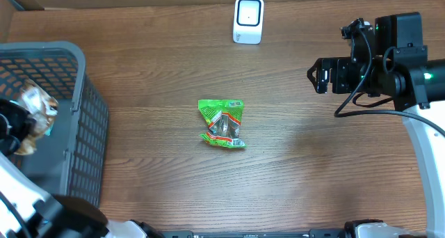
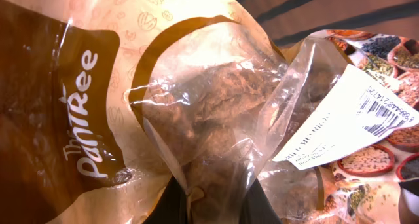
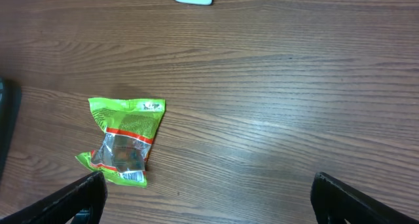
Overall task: Scan the item barcode
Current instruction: 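Reach the left gripper into the basket and grasp the mushroom bag, then lower the mushroom bag onto the green bag and release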
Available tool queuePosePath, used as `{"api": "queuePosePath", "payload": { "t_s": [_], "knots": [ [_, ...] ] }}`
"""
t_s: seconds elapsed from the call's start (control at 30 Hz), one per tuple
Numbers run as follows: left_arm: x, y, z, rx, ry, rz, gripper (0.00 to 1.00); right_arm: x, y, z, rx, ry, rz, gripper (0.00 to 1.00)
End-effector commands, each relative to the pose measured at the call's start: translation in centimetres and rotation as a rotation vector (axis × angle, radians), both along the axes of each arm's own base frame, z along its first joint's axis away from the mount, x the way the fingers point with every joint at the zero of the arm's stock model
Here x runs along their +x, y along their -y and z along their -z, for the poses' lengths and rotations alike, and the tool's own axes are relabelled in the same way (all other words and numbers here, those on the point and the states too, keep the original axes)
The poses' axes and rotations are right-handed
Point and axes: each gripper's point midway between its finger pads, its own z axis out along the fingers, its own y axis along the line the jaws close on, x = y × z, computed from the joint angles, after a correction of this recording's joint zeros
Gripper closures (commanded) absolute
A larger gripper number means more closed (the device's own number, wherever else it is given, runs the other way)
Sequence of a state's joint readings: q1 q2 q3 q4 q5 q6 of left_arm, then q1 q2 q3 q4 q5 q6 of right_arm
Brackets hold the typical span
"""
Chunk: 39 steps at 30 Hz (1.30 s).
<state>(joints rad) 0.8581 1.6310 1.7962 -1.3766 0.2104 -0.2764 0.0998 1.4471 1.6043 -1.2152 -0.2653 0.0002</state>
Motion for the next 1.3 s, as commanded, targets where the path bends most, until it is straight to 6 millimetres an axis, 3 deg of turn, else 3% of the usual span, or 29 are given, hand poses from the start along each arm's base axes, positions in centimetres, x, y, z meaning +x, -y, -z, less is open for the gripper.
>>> {"api": "queuePosePath", "payload": {
  "t_s": [0.0,0.1,0.27,0.4,0.53,0.7,1.03,1.27],
  "knots": [
    [-0.3,2.0,-6.5,0.135,0.130,0.064,0.96,0.4,-0.3,-1.1,0.010,0.033,-0.006,0.00],
    [-1.0,3.5,-9.3,0.204,0.191,0.078,0.96,0.4,-0.3,-1.1,0.010,0.032,-0.006,0.00],
    [-1.7,6.8,-12.4,0.248,0.294,0.136,0.96,0.4,-0.3,-1.2,0.010,0.035,-0.006,0.00],
    [-0.3,12.3,-14.5,0.261,0.402,0.383,0.96,0.6,-0.4,-1.3,0.012,0.045,-0.007,0.00],
    [1.2,17.7,-14.0,0.233,0.410,0.622,0.96,0.6,-0.3,-1.3,0.011,0.045,-0.006,0.00],
    [3.4,24.4,-10.6,0.136,0.352,0.881,0.96,0.7,-0.4,-1.3,0.012,0.046,-0.006,0.00],
    [8.0,36.1,2.0,-0.060,0.083,1.124,0.96,0.6,-0.3,-1.3,0.011,0.043,-0.006,0.00],
    [9.1,41.5,9.8,-0.059,-0.109,1.171,0.96,0.8,-0.4,-1.4,0.012,0.051,-0.006,0.00]
  ]
}}
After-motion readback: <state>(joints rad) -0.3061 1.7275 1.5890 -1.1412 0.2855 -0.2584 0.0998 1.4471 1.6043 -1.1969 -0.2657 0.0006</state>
